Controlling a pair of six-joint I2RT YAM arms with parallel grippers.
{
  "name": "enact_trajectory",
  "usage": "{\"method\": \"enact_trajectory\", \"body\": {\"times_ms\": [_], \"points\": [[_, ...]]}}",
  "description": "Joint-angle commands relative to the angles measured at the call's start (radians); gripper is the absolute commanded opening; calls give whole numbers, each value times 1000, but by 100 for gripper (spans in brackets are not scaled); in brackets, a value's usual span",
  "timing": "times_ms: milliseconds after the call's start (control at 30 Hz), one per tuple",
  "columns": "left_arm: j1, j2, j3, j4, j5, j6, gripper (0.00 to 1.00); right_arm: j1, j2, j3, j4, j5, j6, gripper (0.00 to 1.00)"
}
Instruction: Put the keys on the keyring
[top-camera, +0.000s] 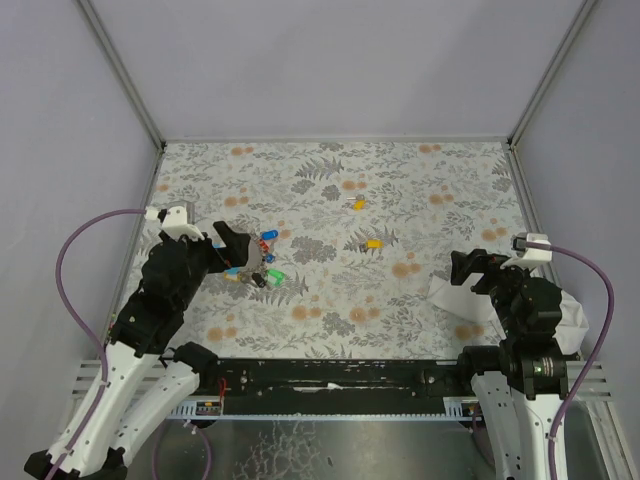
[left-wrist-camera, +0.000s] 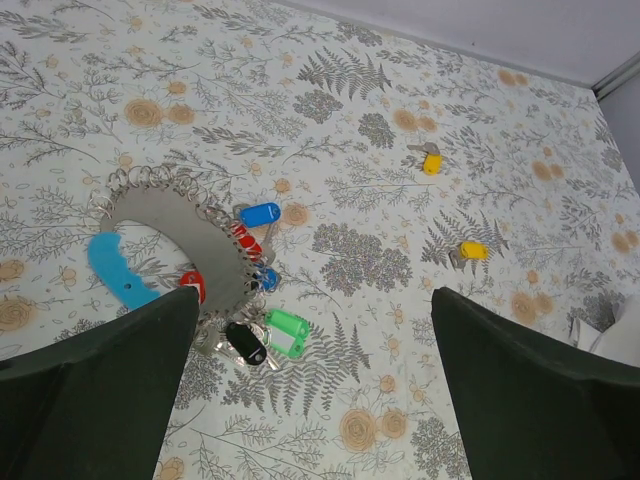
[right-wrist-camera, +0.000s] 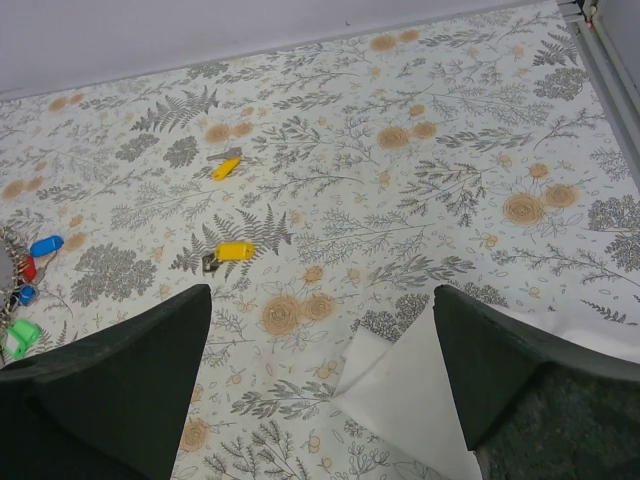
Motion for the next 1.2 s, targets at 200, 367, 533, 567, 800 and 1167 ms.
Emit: {"method": "enact_trajectory", "body": {"times_ms": [200,367,533,567,800,1167], "points": [[13,55,-30,86,-36,-51,100,6,-25,-11,65,-1,-6,99],[14,172,-21,102,-32,-93,100,16,-33,-14,66,-10,-3,99],[17,244,-88,193,-36,-137,100,39,-41,-14,68,-17,-3,99],[17,256,-87,196,-13,-121,100,45,-45,-14,68,-18,-4,99],[19,454,-86,283,-52,-209,100,100,-73,-19,76,-18,-5,99],[47,904,51,308,-175,-211,99,184,-123,-28,91,-15,-8,99]]}}
